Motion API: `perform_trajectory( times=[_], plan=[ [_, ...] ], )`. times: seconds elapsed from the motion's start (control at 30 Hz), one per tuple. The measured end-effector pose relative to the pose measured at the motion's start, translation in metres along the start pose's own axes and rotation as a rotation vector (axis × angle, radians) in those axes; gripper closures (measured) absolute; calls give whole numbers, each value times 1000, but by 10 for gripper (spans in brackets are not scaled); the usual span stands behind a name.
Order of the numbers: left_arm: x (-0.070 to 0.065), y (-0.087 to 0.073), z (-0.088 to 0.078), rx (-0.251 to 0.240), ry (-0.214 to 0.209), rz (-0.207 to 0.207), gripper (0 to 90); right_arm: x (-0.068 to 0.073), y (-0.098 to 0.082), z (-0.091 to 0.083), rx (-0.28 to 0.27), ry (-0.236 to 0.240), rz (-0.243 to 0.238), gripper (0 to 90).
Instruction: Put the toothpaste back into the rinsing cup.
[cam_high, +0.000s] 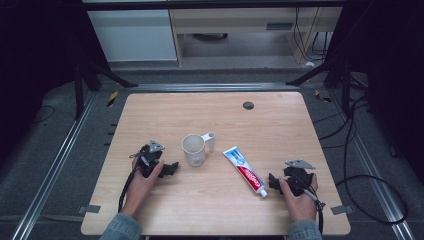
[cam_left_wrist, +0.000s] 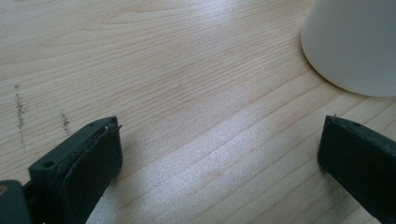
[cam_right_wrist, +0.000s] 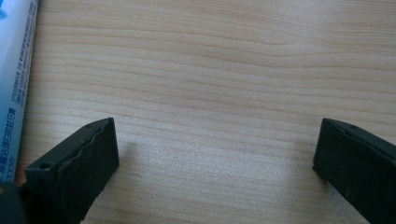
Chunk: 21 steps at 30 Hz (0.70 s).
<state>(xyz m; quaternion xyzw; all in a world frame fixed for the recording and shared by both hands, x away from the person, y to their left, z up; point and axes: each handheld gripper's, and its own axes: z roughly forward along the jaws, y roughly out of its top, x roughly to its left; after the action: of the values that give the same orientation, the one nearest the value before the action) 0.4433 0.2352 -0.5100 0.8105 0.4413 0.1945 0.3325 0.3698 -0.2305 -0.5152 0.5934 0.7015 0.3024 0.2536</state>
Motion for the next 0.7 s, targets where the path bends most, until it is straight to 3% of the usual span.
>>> perform_trajectory(
  times=[0.43, 0.5, 0.53, 0.7],
  plan=[
    [-4, -3, -3, 3, 18, -13, 0, -1, 0, 1, -2, 8, -8, 7],
    [-4, -3, -3, 4, 18, -13, 0, -1, 2, -1, 10, 15, -12, 58],
    [-4, -3, -3, 3, 18, -14, 0, -1, 8, -7, 36, 31, -41, 106],
    [-4, -2, -3, 3, 18, -15, 0, 10, 26, -29, 62, 63, -135, 124]
  ],
)
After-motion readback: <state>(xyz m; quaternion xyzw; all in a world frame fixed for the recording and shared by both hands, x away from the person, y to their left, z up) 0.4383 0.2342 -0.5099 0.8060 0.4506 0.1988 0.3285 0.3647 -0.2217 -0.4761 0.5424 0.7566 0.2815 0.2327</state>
